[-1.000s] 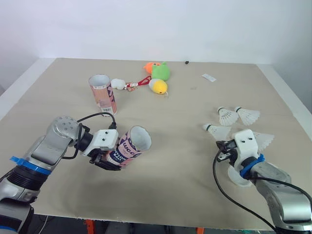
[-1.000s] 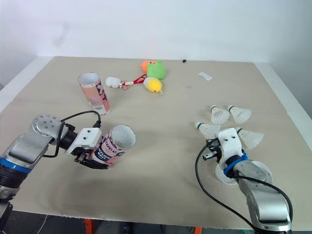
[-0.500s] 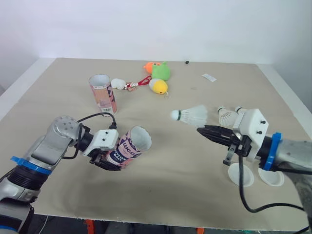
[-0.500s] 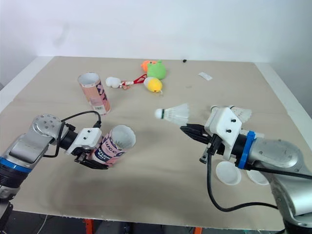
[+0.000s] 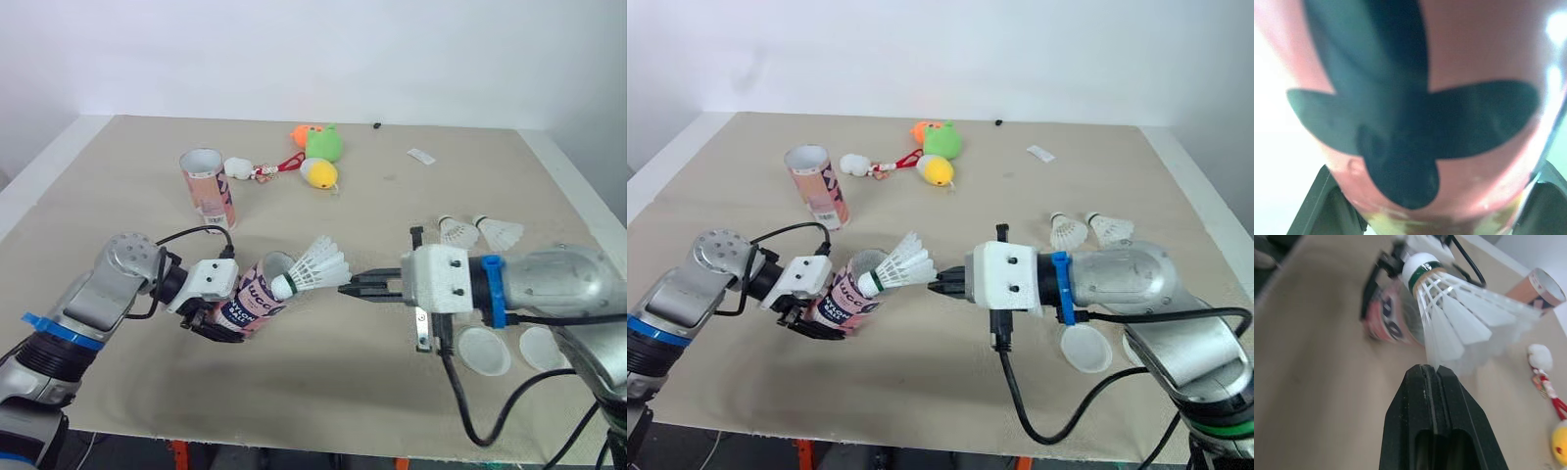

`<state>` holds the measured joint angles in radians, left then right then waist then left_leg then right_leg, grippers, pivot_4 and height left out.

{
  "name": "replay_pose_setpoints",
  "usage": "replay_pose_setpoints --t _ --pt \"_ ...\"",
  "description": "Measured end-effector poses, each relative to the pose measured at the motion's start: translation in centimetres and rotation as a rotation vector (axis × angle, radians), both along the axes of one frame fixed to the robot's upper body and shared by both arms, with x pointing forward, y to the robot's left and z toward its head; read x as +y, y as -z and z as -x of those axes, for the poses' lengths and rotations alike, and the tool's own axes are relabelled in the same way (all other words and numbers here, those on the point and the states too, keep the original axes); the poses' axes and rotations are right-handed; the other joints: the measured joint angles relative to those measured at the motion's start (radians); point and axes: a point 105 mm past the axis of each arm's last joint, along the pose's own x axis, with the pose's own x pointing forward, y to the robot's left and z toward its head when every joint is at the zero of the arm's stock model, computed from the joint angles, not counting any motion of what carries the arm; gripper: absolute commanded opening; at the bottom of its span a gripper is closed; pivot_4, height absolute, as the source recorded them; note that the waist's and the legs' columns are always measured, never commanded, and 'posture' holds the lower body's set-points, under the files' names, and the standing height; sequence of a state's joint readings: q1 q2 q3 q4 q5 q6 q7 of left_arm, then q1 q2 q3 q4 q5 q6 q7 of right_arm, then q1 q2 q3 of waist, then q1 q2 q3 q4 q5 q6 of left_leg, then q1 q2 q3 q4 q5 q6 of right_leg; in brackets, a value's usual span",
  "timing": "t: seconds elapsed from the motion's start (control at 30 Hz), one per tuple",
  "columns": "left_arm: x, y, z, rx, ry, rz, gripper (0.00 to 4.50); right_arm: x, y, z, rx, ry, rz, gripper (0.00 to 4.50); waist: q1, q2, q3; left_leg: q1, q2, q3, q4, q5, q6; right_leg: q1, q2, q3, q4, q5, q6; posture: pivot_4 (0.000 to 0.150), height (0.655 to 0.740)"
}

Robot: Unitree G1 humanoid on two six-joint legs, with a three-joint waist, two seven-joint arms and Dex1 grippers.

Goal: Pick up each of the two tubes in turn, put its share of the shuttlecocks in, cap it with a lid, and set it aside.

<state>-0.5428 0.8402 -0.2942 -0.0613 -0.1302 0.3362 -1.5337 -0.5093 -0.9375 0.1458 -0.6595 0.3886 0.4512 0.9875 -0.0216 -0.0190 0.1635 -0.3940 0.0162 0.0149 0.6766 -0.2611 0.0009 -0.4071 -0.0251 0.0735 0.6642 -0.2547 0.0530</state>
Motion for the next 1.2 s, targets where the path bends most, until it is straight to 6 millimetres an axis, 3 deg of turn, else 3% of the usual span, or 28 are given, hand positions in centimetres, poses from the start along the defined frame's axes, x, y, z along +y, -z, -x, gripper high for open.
replay_pose_setpoints --t 0.17,0.37,0.53,0.63,0.67,0.73,0.83,0.93,0.97,1.03,1.13,1.2 --pt "0.0 -0.1 0.1 0.004 -0.009 0.007 2.86 -0.2 0.8 -1.4 -0.020 0.017 0.032 0.02 0.001 0.000 0.000 -0.001 0.000 0.000 0.000 -0.001 0.001 0.000 0.000 0.000 0.000 0.001 -0.005 0.150 0.7323" --pt "0.0 -0.1 0.2 -0.004 -0.018 0.010 2.86 -0.1 1.0 -1.0 -0.029 -0.026 0.059 0.02 0.001 0.000 0.000 -0.001 0.000 -0.001 0.000 -0.001 0.002 0.000 0.000 -0.001 0.000 0.001 -0.005 0.150 0.7323" --pt "0.0 -0.1 0.1 -0.006 -0.019 0.009 2.86 1.6 0.1 0.4 0.009 -0.132 0.016 1.82 0.001 0.000 0.000 -0.001 0.000 -0.002 0.000 -0.001 0.002 0.000 0.000 -0.002 0.000 0.002 -0.006 0.150 0.7323" --pt "0.0 -0.1 0.1 -0.007 -0.018 0.010 2.86 2.6 -0.7 0.8 0.055 -0.178 -0.045 2.51 0.001 0.000 0.000 -0.001 0.000 -0.003 0.000 -0.001 0.001 0.000 0.000 -0.002 0.000 0.002 -0.006 0.150 0.7323" --pt "0.0 -0.1 0.1 -0.007 -0.018 0.010 2.86 3.2 -1.2 1.0 0.091 -0.205 -0.105 3.25 0.001 0.000 0.000 -0.001 0.000 -0.003 0.000 -0.001 0.001 0.000 0.000 -0.002 0.000 0.002 -0.006 0.150 0.7323" --pt "0.0 -0.1 0.1 -0.007 -0.017 0.011 2.86 3.3 -1.8 0.9 0.123 -0.201 -0.155 3.73 0.001 0.000 0.000 -0.001 0.000 -0.003 0.000 -0.001 0.001 0.000 0.000 -0.003 0.000 0.002 -0.006 0.150 0.7323" --pt "0.0 -0.1 0.1 -0.008 -0.017 0.011 2.86 2.5 -2.4 -0.5 0.204 -0.132 -0.247 3.55 0.001 0.000 0.000 -0.001 0.000 -0.003 0.001 -0.001 0.001 0.000 -0.001 -0.003 0.000 0.002 -0.006 0.150 0.7323" --pt "0.0 -0.1 0.1 -0.007 -0.016 0.010 2.86 2.0 -2.6 -1.6 0.275 -0.071 -0.299 2.40 0.001 0.000 0.000 -0.001 0.000 -0.003 0.000 -0.001 0.001 0.000 -0.001 -0.003 0.001 0.002 -0.006 0.150 0.7323" --pt "0.0 -0.1 0.1 -0.007 -0.015 0.009 2.86 2.1 -2.6 -2.1 0.300 -0.055 -0.314 1.80 0.000 0.000 0.000 -0.001 0.000 -0.003 0.000 -0.001 0.001 0.000 0.000 -0.002 0.001 0.002 -0.007 0.150 0.7323" --pt "0.0 -0.2 0.1 -0.008 -0.014 0.009 2.86 2.2 -2.5 -2.3 0.311 -0.048 -0.316 1.47 0.000 0.000 0.000 -0.001 0.000 -0.003 0.000 -0.001 0.001 0.000 0.000 -0.002 0.001 0.002 -0.007 0.150 0.7323" --pt "0.0 -0.2 0.0 -0.001 -0.006 0.005 2.86 3.4 -0.9 -2.8 0.376 -0.062 -0.252 0.38 0.000 0.000 0.000 -0.001 0.000 -0.003 0.001 -0.001 0.001 0.000 0.000 -0.003 0.001 0.002 -0.007 0.150 0.7323" --pt "-0.1 -0.1 0.0 0.003 -0.001 0.004 2.86 4.1 -0.6 -2.6 0.393 -0.106 -0.209 0.07 0.000 0.000 0.000 -0.001 0.000 -0.003 0.001 -0.001 0.001 0.000 0.000 -0.003 0.001 0.002 -0.007 0.150 0.7323"
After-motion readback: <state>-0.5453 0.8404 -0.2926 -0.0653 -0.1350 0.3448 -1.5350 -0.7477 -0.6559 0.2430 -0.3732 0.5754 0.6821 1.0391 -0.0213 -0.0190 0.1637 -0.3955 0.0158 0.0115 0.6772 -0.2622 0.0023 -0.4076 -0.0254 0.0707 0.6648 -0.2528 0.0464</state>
